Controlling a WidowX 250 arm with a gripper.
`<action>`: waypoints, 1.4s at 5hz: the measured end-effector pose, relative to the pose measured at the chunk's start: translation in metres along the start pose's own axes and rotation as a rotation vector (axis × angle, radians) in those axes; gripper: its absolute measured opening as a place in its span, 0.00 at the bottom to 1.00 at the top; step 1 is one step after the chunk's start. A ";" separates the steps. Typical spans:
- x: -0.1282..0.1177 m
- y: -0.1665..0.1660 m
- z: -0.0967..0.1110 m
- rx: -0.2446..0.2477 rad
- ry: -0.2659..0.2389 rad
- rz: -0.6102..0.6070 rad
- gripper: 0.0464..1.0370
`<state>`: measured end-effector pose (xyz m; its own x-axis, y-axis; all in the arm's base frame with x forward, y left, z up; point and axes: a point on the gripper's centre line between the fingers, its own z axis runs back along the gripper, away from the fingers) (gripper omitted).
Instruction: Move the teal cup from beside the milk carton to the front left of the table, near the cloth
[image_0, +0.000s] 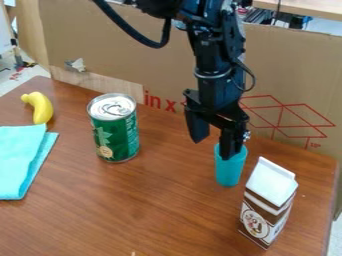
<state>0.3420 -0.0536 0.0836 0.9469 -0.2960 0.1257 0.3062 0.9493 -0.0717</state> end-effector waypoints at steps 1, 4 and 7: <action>0.010 0.000 -0.011 -0.025 -0.012 0.027 0.96; 0.012 0.018 -0.019 -0.042 -0.032 0.151 0.96; 0.008 0.023 -0.028 -0.056 -0.001 0.170 0.41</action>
<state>0.3595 -0.0371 0.0552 0.9855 -0.1312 0.1077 0.1462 0.9783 -0.1467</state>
